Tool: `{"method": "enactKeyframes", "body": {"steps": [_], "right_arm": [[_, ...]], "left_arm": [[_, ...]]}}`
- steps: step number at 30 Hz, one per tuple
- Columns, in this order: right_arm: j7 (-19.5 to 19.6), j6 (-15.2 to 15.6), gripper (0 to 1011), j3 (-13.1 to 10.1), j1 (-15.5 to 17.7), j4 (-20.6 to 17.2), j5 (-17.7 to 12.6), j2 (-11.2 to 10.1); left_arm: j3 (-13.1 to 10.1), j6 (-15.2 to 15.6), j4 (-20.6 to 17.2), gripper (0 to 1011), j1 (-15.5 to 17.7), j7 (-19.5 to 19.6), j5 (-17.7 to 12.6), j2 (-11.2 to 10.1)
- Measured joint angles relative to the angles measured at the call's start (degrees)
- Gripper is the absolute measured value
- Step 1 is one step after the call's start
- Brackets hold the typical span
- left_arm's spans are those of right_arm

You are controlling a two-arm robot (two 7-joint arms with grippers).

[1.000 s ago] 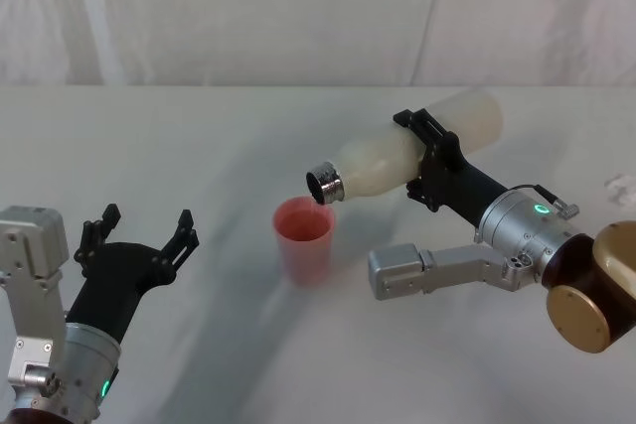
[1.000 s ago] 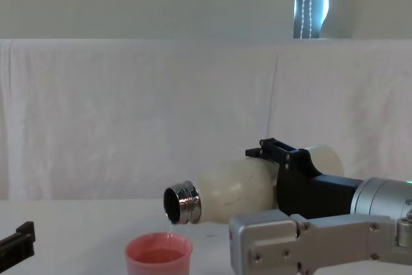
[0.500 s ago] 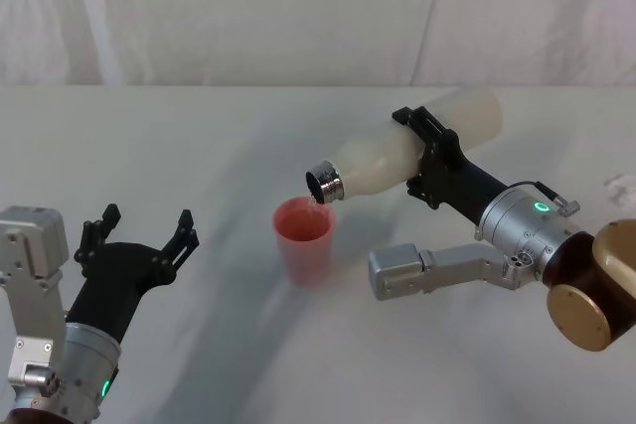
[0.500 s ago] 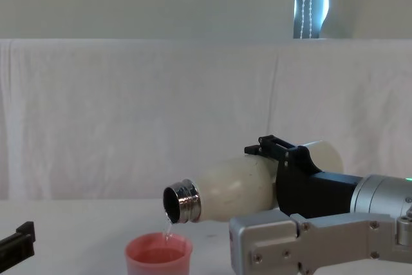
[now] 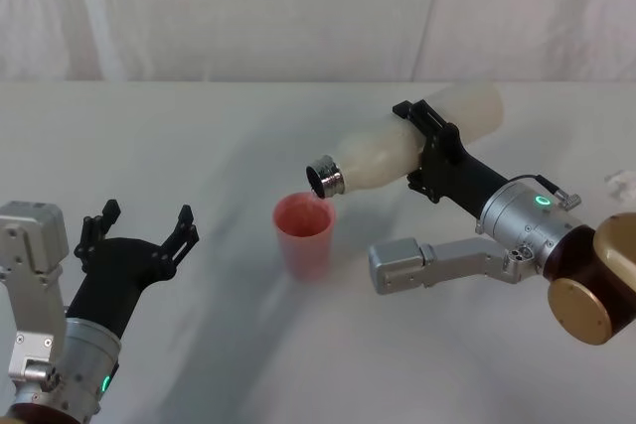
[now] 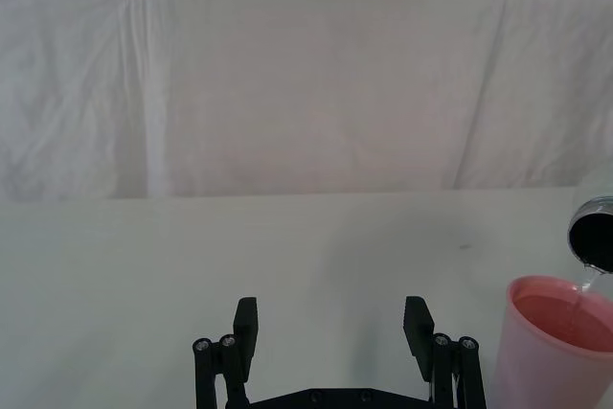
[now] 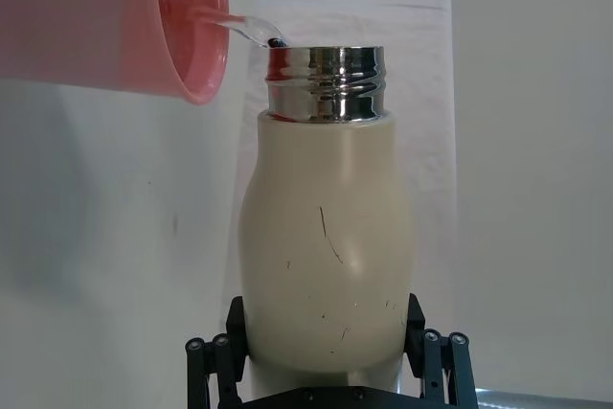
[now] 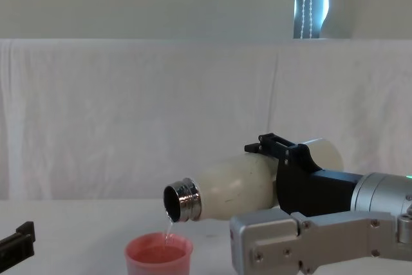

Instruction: Grasp the thermos with one hand and pour water into the cup lid.

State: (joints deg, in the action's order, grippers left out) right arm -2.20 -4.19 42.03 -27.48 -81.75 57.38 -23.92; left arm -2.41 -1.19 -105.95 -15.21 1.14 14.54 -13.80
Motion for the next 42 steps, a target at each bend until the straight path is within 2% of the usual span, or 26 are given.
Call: {"method": "enactKeyframes", "body": {"steps": [28, 35, 42], "right_arm": [[0.3, 0.0, 951, -0.7, 0.2, 0.2, -1.1, 0.5], [0.3, -0.5, 951, -1.9, 1.0, 0.0, -3.7, 1.2], [-0.2, -2.0, 951, -4.4, 2.8, -0.5, -9.4, 2.5]], "left_arm": [[0.0, 0.0, 0.0, 1001, 0.0, 0.0, 0.0, 0.0], [0.0, 0.0, 0.0, 1001, 0.0, 0.0, 0.0, 0.0], [0.0, 0.0, 0.0, 1001, 0.0, 0.0, 0.0, 0.0]]}}
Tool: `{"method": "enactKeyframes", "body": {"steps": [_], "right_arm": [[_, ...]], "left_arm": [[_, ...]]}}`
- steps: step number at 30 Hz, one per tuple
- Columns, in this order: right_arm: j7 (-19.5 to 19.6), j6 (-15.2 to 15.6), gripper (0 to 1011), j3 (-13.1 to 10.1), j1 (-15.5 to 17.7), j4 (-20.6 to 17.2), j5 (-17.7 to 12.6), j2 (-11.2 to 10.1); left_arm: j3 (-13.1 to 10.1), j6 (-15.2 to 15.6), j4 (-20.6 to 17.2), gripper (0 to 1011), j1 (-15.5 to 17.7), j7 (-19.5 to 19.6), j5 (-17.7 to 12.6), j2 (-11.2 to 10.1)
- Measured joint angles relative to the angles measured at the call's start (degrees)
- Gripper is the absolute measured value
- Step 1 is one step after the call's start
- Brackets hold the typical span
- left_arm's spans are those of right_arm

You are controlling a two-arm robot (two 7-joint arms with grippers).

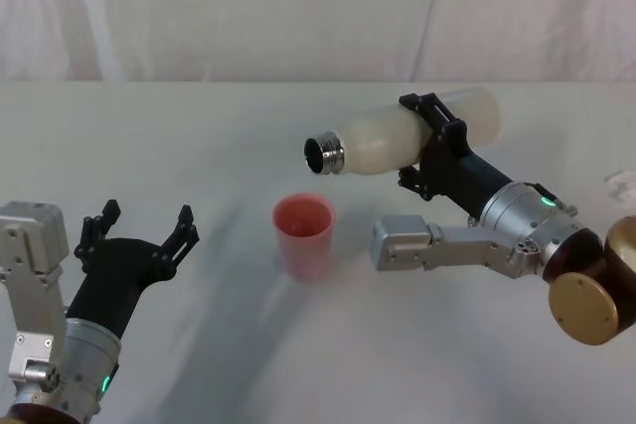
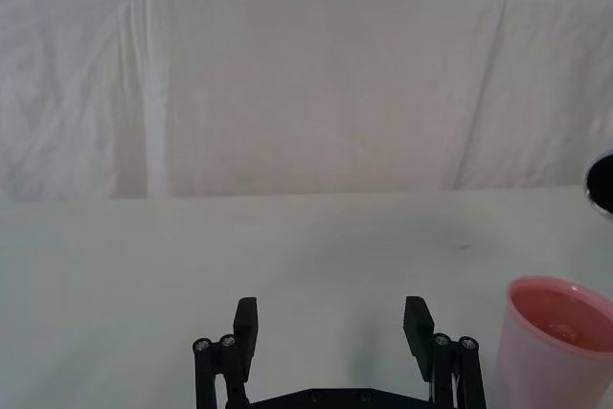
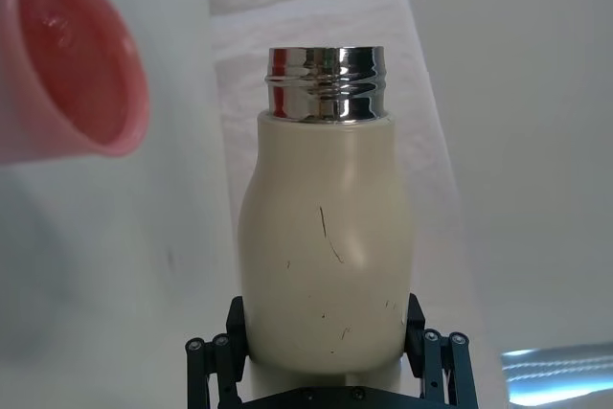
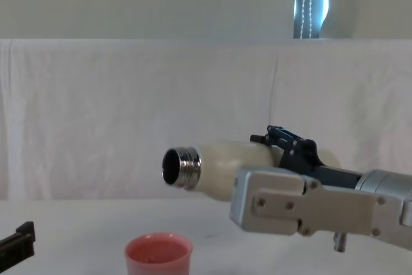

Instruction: Grasp the thermos with one hand and pour water into the cup lid.

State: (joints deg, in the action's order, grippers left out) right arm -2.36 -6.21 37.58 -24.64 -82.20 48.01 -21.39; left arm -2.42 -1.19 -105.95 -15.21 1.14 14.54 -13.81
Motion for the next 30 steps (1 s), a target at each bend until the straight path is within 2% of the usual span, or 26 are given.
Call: {"method": "enactKeyframes", "body": {"steps": [18, 26, 28, 30], "right_arm": [[-2.8, -1.8, 951, -7.4, 3.8, -1.3, -13.4, 3.6], [-4.3, -2.1, 951, -11.4, 5.5, -1.5, -20.7, 5.5], [-5.2, -2.1, 951, -13.0, 6.1, -1.6, -23.4, 6.1], [-5.6, -2.0, 951, -13.5, 6.3, -1.7, -24.5, 6.4]], "left_arm": [[0.0, 0.0, 0.0, 1001, 0.0, 0.0, 0.0, 0.0], [0.0, 0.0, 0.0, 1001, 0.0, 0.0, 0.0, 0.0], [0.0, 0.0, 0.0, 1001, 0.0, 0.0, 0.0, 0.0], [0.0, 0.0, 0.0, 1001, 0.0, 0.0, 0.0, 0.0]]}}
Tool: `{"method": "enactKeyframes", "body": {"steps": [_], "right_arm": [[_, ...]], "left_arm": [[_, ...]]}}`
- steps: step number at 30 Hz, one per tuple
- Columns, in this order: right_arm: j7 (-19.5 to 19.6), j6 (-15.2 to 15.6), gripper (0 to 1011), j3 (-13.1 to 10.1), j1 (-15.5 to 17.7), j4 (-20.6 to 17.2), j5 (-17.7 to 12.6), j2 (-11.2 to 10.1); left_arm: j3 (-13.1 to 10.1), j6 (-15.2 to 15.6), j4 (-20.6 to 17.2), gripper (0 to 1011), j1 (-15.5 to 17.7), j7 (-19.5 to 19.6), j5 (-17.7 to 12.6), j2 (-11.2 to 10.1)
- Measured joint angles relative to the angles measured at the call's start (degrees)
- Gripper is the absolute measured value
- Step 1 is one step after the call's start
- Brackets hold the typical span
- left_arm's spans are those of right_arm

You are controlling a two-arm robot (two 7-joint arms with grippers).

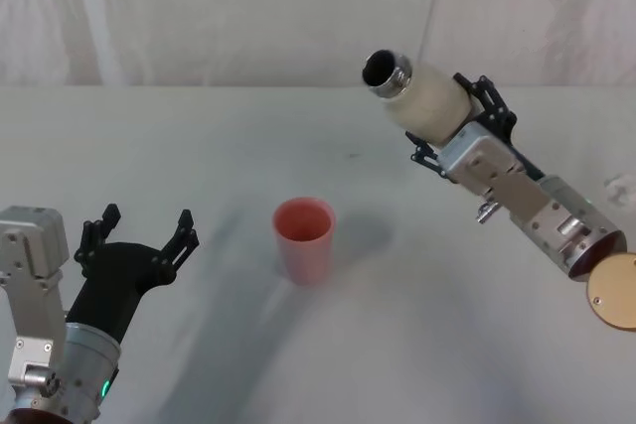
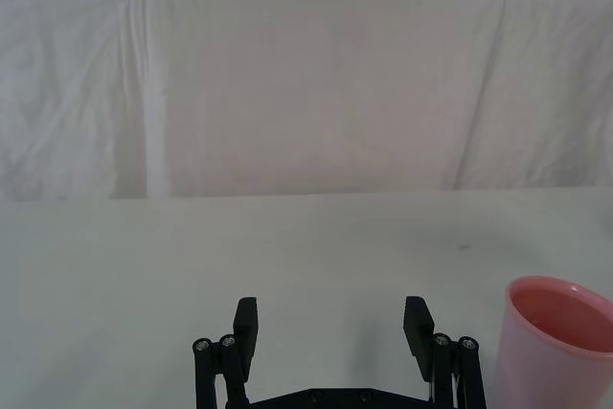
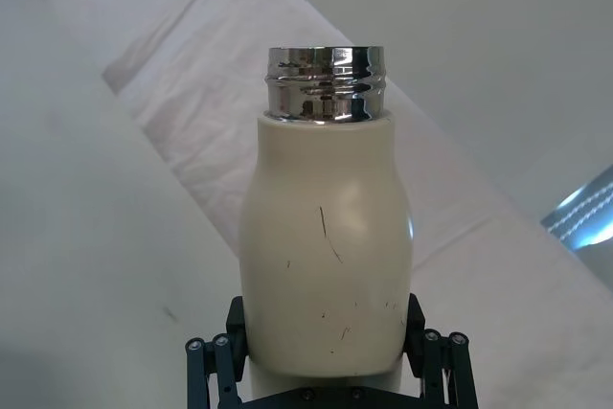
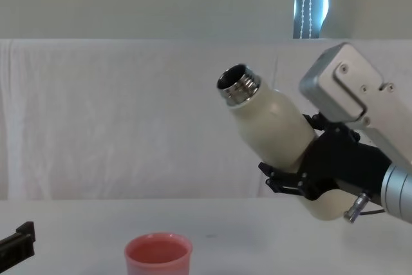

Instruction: Grasp the thermos with one hand and pour water into the cup lid.

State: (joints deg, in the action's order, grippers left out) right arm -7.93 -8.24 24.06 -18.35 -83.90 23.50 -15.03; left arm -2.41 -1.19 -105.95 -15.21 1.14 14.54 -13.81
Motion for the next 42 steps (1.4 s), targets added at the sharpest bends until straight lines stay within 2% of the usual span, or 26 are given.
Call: {"method": "enactKeyframes", "body": {"steps": [7, 17, 24, 31, 34, 42], "right_arm": [[-1.1, 1.0, 951, -2.0, 1.0, -0.7, -3.1, 0.6], [-2.3, 0.8, 951, -5.9, 4.0, -1.7, -10.6, 2.3], [-2.5, 1.1, 951, -7.9, 6.0, -2.0, -14.0, 3.0], [-2.2, 3.7, 951, -10.5, 8.4, -2.8, -17.7, 4.3], [-2.0, 5.2, 951, -12.1, 9.6, -3.2, -20.4, 5.5], [-1.4, 5.6, 951, -14.8, 11.2, -3.5, -25.4, 7.7]], "left_arm": [[0.0, 0.0, 0.0, 1001, 0.0, 0.0, 0.0, 0.0], [0.0, 0.0, 0.0, 1001, 0.0, 0.0, 0.0, 0.0], [0.0, 0.0, 0.0, 1001, 0.0, 0.0, 0.0, 0.0], [0.0, 0.0, 0.0, 1001, 0.0, 0.0, 0.0, 0.0], [0.0, 0.0, 0.0, 1001, 0.0, 0.0, 0.0, 0.0], [0.0, 0.0, 0.0, 1000, 0.0, 0.0, 0.0, 0.0]]}}
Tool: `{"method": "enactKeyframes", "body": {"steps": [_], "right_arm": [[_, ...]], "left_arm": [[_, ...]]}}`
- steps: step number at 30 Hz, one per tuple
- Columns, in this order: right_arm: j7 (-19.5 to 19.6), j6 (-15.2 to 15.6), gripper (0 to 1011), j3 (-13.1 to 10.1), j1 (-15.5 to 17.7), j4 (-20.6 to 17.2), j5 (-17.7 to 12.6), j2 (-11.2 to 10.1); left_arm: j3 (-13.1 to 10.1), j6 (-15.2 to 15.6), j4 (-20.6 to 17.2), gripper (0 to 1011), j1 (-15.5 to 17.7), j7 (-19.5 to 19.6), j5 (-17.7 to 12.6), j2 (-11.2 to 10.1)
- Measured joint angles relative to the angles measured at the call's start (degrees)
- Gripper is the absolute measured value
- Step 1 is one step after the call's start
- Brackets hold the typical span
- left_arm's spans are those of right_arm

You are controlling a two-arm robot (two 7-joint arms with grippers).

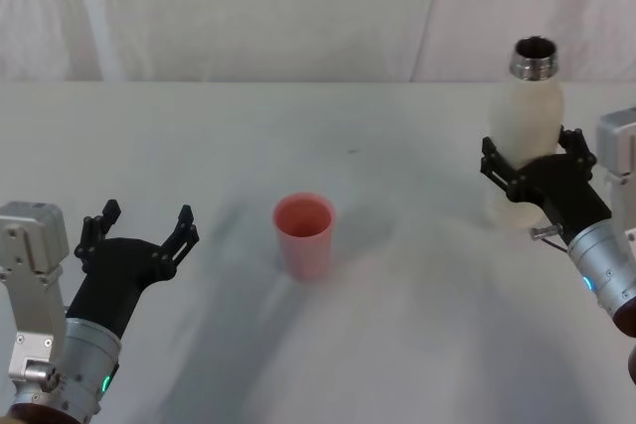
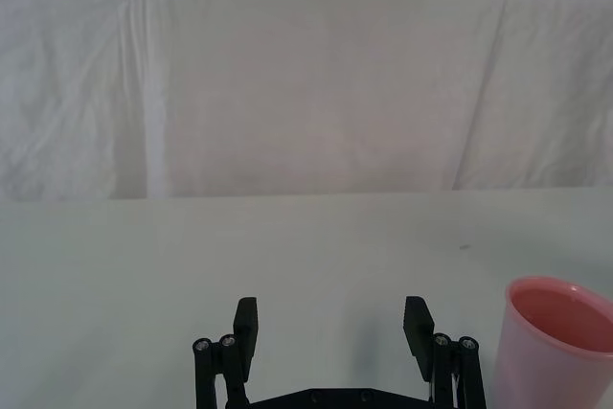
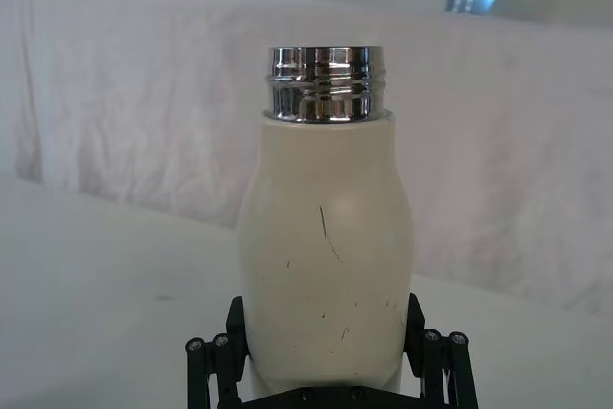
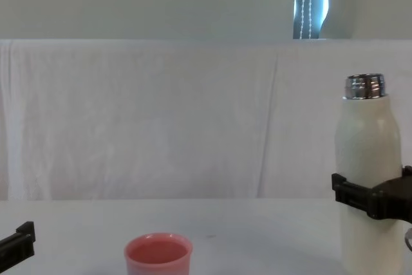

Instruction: Grasp the thermos with one hand and pour water into the cup lid.

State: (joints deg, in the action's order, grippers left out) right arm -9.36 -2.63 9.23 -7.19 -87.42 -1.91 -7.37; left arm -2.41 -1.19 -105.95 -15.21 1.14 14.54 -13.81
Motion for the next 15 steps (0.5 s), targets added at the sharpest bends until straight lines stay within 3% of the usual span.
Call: {"method": "enactKeyframes", "body": {"steps": [8, 15], "right_arm": [[0.0, -2.3, 951, -1.7, 0.8, 0.4, -3.9, 1.3], [-0.3, -3.9, 951, -2.1, 1.3, 1.0, -5.3, 1.4]], "left_arm": [[0.0, 0.0, 0.0, 1001, 0.0, 0.0, 0.0, 0.0], [0.0, 0.0, 0.0, 1001, 0.0, 0.0, 0.0, 0.0]]}}
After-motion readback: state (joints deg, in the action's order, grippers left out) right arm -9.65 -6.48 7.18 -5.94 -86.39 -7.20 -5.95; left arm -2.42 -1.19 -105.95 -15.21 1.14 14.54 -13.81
